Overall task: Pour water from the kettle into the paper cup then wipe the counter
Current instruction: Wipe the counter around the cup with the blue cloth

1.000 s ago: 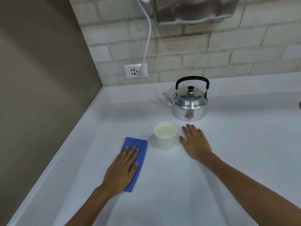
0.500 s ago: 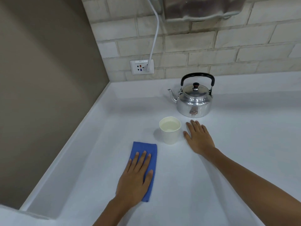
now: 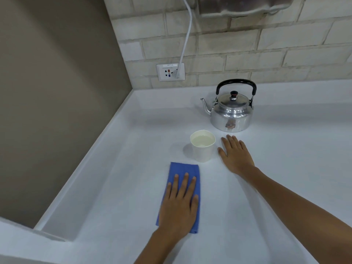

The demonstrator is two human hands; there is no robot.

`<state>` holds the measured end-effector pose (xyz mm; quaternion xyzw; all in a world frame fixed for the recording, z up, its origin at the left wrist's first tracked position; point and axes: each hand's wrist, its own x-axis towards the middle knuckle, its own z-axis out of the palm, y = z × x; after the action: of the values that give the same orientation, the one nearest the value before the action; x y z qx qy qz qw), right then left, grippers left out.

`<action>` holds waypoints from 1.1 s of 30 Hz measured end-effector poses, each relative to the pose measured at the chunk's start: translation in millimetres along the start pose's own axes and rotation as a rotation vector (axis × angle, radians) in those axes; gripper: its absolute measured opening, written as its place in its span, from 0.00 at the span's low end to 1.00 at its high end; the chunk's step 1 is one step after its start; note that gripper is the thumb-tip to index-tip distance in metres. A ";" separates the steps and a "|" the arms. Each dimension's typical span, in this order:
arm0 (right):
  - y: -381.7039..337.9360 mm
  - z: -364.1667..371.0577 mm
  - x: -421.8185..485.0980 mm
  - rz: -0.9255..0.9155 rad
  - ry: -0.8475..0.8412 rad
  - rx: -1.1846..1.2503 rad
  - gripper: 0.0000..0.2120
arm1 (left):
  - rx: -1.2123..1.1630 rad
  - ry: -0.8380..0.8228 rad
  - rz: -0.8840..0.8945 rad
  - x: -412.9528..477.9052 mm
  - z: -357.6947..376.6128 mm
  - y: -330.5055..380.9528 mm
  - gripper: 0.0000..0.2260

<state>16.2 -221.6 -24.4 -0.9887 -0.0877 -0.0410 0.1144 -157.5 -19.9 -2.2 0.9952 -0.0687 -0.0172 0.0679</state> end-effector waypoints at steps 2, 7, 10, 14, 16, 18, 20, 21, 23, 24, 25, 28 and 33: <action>0.5 -0.7 0.0 -0.003 -0.005 0.003 0.26 | 0.023 -0.010 0.069 -12.0 0.4 -4.8 0.24; -0.8 -0.5 0.2 0.003 -0.002 0.011 0.26 | -0.076 0.048 0.027 -11.9 0.7 -63.0 0.24; -1.1 -0.3 0.1 0.012 0.002 0.008 0.26 | -0.055 0.070 -0.082 1.0 -1.0 -63.4 0.23; -2.0 0.5 0.8 0.009 0.013 -0.006 0.26 | 0.030 0.035 -0.068 0.8 -9.6 -16.9 0.30; -1.6 1.0 1.3 0.006 0.020 -0.010 0.25 | 0.056 -0.015 -0.013 -2.4 -5.6 4.8 0.31; -0.8 1.7 1.9 0.008 0.020 -0.010 0.26 | 0.055 -0.045 0.046 -0.8 1.0 25.7 0.25; 0.2 2.3 2.7 0.012 0.005 -0.004 0.26 | 0.008 -0.048 0.073 1.5 -1.0 46.4 0.22; 0.6 2.0 3.1 0.011 -0.004 0.003 0.26 | -0.005 -0.027 0.063 3.7 -3.7 53.6 0.22; 0.8 -1.7 2.7 0.007 -0.006 0.056 0.26 | 0.005 -0.035 0.116 10.5 3.6 61.2 0.22; 0.3 -4.9 1.4 0.005 0.016 0.107 0.25 | -0.001 -0.036 0.131 13.2 7.3 64.0 0.22; -0.7 -9.3 -0.7 0.006 0.058 0.171 0.24 | -0.018 0.012 0.134 14.4 9.7 63.6 0.22; -6.6 -24.9 -15.0 0.046 0.250 0.337 0.19 | -0.323 0.069 0.102 19.6 8.2 44.1 0.22; -39.7 -44.3 -69.9 0.076 0.313 0.479 0.13 | -0.403 0.141 -0.067 55.3 -7.9 -36.4 0.22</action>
<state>-62.3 -205.3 20.3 -0.9177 -0.0393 -0.1667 0.3584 -97.6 9.2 -0.8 0.9619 -0.0257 0.0368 0.2696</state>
